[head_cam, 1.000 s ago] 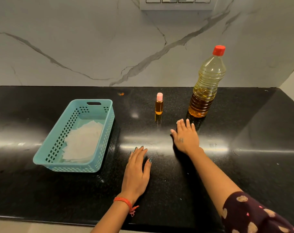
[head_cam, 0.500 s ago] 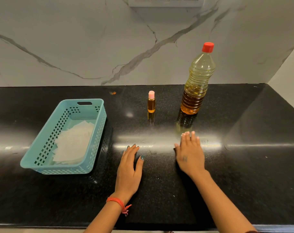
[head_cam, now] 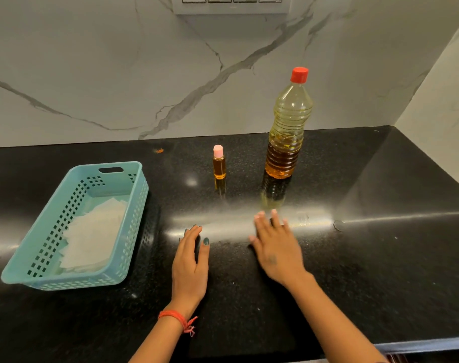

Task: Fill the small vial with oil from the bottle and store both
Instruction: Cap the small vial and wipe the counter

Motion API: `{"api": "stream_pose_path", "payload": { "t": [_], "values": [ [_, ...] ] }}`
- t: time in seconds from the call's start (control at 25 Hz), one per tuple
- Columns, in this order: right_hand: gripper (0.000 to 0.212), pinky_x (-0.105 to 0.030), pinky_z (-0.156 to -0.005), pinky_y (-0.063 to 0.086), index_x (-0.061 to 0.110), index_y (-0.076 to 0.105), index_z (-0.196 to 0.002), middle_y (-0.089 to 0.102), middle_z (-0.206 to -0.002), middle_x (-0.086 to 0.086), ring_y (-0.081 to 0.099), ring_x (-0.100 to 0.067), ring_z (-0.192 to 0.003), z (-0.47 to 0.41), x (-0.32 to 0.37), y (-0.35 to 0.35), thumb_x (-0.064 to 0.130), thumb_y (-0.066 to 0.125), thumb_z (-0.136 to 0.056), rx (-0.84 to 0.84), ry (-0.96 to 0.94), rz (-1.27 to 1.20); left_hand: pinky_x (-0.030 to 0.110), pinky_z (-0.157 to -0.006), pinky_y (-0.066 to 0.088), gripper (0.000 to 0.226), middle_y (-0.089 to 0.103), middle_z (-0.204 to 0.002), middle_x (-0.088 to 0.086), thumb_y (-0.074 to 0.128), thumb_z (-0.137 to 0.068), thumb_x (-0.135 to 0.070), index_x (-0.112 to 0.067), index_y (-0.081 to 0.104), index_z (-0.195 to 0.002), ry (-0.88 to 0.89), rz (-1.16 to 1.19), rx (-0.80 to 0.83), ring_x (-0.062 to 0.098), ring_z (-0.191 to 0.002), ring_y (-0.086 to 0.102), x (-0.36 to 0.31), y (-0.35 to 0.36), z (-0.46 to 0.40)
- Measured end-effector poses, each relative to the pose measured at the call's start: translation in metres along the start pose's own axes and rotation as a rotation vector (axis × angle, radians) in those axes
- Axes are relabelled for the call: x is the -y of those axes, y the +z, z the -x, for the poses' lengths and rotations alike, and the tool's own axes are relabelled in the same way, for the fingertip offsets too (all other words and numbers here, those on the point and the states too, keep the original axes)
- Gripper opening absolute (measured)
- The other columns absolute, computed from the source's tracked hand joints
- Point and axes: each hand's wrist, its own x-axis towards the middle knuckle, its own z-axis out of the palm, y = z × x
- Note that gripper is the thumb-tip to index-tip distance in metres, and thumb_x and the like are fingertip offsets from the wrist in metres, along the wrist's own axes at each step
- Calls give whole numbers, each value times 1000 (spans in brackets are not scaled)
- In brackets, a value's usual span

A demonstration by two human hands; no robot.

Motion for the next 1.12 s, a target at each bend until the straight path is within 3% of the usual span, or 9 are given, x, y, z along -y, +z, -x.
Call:
{"api": "stream_pose_path", "payload": {
  "t": [0.08,0.16,0.36,0.44,0.52,0.6,0.72,0.88,1.12],
  "values": [
    [63,-41,-116,-5,11,5,-148,4,-158,-6,-11,-26,-144,4,-27,-4,48,6,-97,-11,227,13,29,-110,25,38,45,-141,3,45,-94,-23,-15,47,-131,5,11,14,15,-135,34,-3,4,-2],
    [68,-41,-116,-6,8,1,-148,1,-157,-10,-13,-27,-143,11,-20,-2,52,7,-96,-14,285,2,31,-111,26,38,46,-140,3,45,-94,-23,-14,48,-131,16,13,30,15,-135,34,-8,10,-6],
    [84,-37,-112,-14,18,2,-148,-1,-158,1,-18,-21,-142,25,12,-1,64,-11,-80,24,-88,-101,33,-111,26,37,46,-140,5,46,-94,-23,-13,49,-129,37,7,59,16,-134,35,-12,22,-12],
    [82,-40,-114,-9,17,6,-148,3,-158,-1,-12,-23,-144,19,-27,-1,63,-12,-83,-46,61,-30,33,-112,25,39,45,-141,4,45,-94,-25,-14,48,-131,31,-4,74,15,-136,32,-11,23,-12],
    [71,-42,-115,-3,13,6,-148,4,-158,-5,-8,-26,-144,14,-69,-1,56,1,-92,-46,289,18,34,-113,24,40,44,-142,3,44,-94,-26,-14,47,-131,32,-9,84,15,-136,31,-9,23,-11],
    [66,-43,-116,-3,10,4,-148,2,-158,-7,-10,-26,-144,2,-84,-2,51,10,-96,-23,372,-9,38,-114,25,40,44,-142,3,44,-94,-26,-14,47,-131,38,-4,85,16,-136,32,-9,23,-12],
    [68,-43,-117,0,11,4,-148,2,-158,-9,-10,-27,-144,-23,-48,1,53,12,-95,-38,195,-72,42,-114,26,38,45,-141,4,45,-94,-24,-14,47,-130,45,-4,92,16,-136,32,-9,25,-13],
    [84,-39,-116,-8,16,2,-148,-1,-158,-1,-15,-21,-143,-2,-4,4,65,-10,-80,19,-100,-80,41,-114,26,37,46,-140,6,47,-94,-21,-12,49,-129,62,-16,80,17,-135,33,-10,24,-12],
    [97,-41,-115,-7,11,5,-148,4,-158,-6,-9,-25,-144,24,-82,-1,62,-25,-70,-45,326,12,41,-114,25,40,44,-142,5,45,-94,-24,-12,47,-131,59,-16,109,18,-138,30,-8,23,-9]
  ]
}}
